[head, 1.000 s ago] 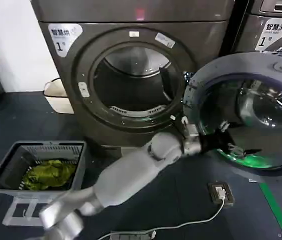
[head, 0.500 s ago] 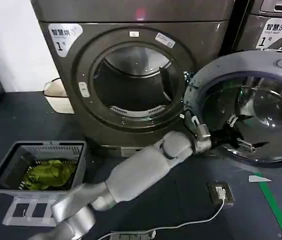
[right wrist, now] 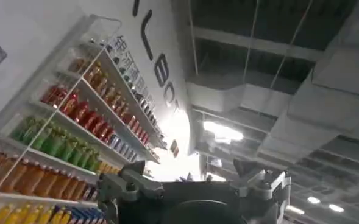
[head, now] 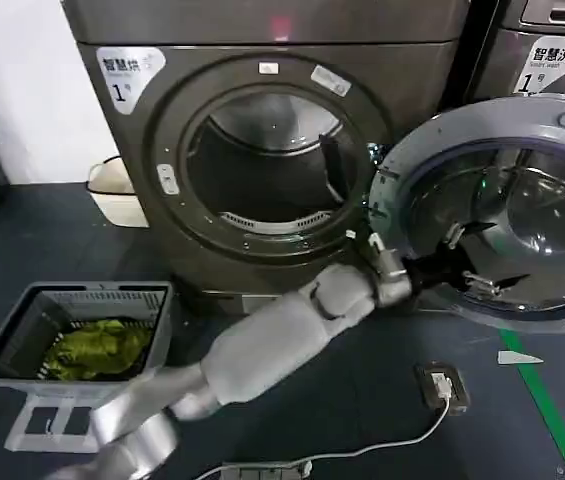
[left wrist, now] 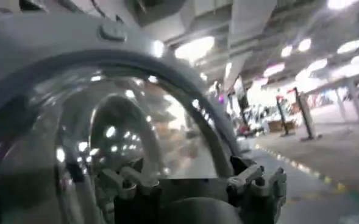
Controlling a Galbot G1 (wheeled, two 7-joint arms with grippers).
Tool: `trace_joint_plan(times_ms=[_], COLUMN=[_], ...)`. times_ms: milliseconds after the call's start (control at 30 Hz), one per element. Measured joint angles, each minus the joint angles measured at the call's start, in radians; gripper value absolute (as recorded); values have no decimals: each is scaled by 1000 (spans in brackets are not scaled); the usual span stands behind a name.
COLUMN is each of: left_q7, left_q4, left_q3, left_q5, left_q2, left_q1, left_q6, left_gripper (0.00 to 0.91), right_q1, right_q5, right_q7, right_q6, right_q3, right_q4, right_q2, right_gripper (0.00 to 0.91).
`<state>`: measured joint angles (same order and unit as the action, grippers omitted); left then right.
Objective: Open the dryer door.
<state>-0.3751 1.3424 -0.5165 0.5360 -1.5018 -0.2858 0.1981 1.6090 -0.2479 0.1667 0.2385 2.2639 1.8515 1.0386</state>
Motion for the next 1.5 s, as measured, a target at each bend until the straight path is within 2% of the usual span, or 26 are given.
trace_joint_plan(times_ms=[133,233,367,467,667,800,867,1000,1133,1300,1500], left_q7=[-4,-5,-22,-24,-34,-48,-59,-84,-75,-33,-79], left_q4=[66,117,204,266,381,451,485,544,600,659,632], left_q3=[-6,-8,-21,-27,-30,-31,-31,-15,61,167,298], left_q5=[60,107,142,145,157,155,144,86,0,-95,-138], left_q2=[81,145,247,340,554,713,797,969,1144,1379,1551], left_q1=[-27,-49,-83,-98,-123,-144,-153,-183,-272,-412,-515], left_q6=[110,152,229,242,236,222,205,154,107,66,-4], left_gripper=[907,907,907,907,907,907,907,907,907,907,907], right_q1=[-15,-25,-45,-55,-64,-61,-62,-65,-66,-90,-105], right_q5=[-2,-4,-1,3,30,75,87,115,118,132,146], right_q7=[-40,-61,-54,-47,-48,-46,-48,-44,-46,-34,-21], right_q6=[-6,-31,-32,-32,-9,5,26,23,45,44,41], right_q3=[-15,-28,-43,-52,-60,-46,-35,-22,-22,-37,-40], right_q4=[-10,-18,-17,-9,10,23,31,39,37,28,33], right_q2=[-14,-26,-42,-47,-56,-56,-59,-62,-75,-80,-80], right_gripper=[907,907,907,907,907,907,907,907,907,907,907])
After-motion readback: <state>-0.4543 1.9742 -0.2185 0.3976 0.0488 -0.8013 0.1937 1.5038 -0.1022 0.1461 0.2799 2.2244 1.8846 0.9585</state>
